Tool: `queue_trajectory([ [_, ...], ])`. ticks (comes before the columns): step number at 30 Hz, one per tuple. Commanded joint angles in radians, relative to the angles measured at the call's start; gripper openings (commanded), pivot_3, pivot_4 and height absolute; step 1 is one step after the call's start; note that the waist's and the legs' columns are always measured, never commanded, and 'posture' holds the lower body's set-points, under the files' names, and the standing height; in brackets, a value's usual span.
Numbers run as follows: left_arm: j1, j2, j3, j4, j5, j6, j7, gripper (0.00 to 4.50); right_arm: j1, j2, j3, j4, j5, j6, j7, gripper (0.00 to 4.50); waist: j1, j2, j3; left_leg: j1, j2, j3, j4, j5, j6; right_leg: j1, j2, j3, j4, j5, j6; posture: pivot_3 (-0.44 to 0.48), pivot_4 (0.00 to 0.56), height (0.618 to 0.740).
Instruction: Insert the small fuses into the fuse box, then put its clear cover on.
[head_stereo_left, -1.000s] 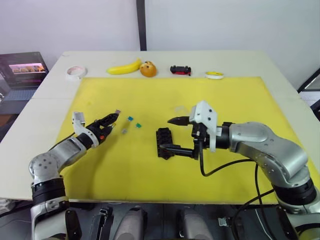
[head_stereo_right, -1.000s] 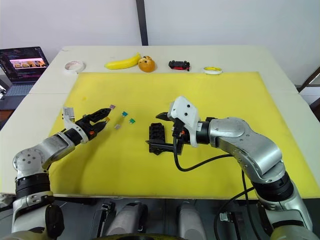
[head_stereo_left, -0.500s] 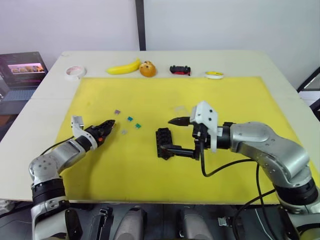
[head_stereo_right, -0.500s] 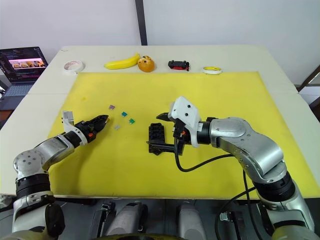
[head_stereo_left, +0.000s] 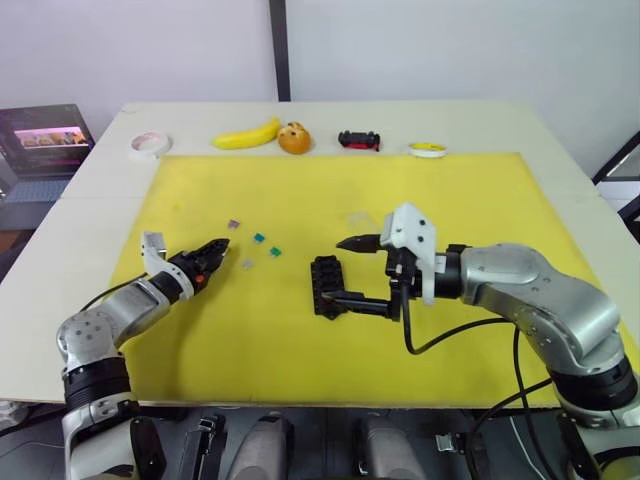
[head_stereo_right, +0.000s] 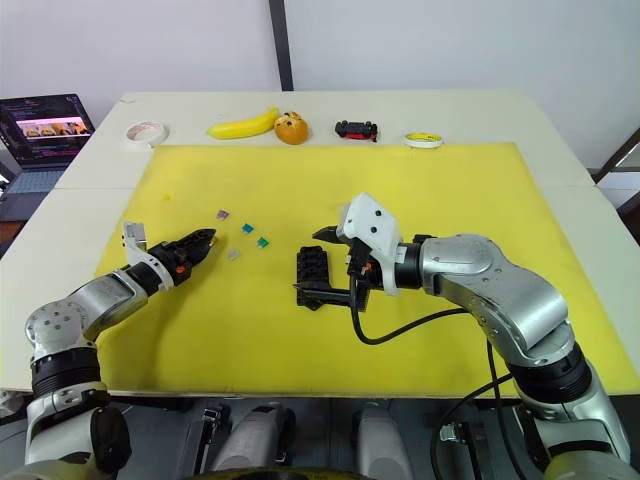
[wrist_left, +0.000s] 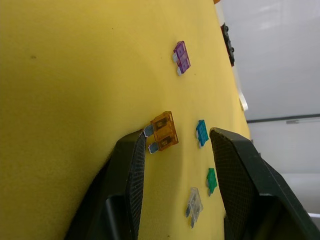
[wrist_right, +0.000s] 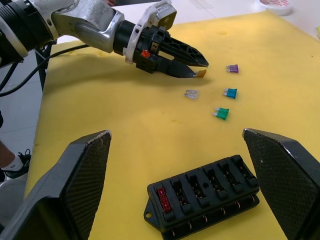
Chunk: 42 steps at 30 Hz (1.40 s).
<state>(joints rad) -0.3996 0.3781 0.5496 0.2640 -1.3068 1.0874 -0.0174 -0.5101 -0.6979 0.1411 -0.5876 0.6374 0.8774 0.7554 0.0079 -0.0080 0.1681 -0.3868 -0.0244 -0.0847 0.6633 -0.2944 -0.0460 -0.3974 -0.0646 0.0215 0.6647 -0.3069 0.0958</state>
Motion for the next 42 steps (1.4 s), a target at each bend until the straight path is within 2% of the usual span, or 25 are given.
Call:
queue_trajectory([
  [1, 0.017, -0.025, 0.011, 0.038, 0.011, 0.010, 0.040, 2.17, -0.009, -0.011, -0.032, -0.020, 0.002, -0.018, 0.008, 4.50, 0.000, 0.000, 0.000, 0.000, 0.000, 0.000, 0.000, 0.000, 0.000, 0.000, 0.000, 0.000, 0.000, 0.000, 0.000, 0.000, 0.150, 0.740],
  [7, 0.020, -0.035, 0.025, 0.037, 0.004, 0.015, 0.055, 2.17, -0.011, -0.013, -0.035, -0.018, 0.001, -0.016, 0.011, 4.50, 0.000, 0.000, 0.000, 0.000, 0.000, 0.000, 0.000, 0.000, 0.000, 0.000, 0.000, 0.000, 0.000, 0.000, 0.000, 0.000, 0.150, 0.740],
  [10, 0.026, -0.036, 0.019, 0.028, 0.007, 0.021, 0.053, 1.32, -0.009, -0.015, -0.036, -0.019, 0.002, -0.016, 0.012, 4.50, -0.001, 0.000, 0.000, 0.000, 0.000, 0.000, 0.000, 0.000, 0.000, 0.000, 0.000, 0.000, 0.000, 0.000, 0.000, 0.000, 0.150, 0.740],
  [39, 0.021, -0.057, 0.020, 0.000, -0.016, 0.020, 0.109, 1.32, -0.013, -0.018, -0.043, -0.018, 0.005, -0.013, 0.017, 4.50, -0.001, 0.000, 0.000, 0.000, 0.000, 0.000, 0.000, 0.000, 0.000, 0.000, 0.000, 0.000, -0.001, 0.000, 0.000, 0.000, 0.150, 0.740],
  [42, 0.025, -0.061, 0.019, -0.009, -0.015, 0.013, 0.105, 0.50, -0.012, -0.019, -0.043, -0.018, 0.004, -0.014, 0.018, 4.50, -0.001, 0.000, 0.000, 0.000, 0.000, 0.000, 0.000, 0.000, 0.000, 0.000, 0.000, 0.000, -0.001, 0.000, 0.000, 0.000, 0.150, 0.740],
])
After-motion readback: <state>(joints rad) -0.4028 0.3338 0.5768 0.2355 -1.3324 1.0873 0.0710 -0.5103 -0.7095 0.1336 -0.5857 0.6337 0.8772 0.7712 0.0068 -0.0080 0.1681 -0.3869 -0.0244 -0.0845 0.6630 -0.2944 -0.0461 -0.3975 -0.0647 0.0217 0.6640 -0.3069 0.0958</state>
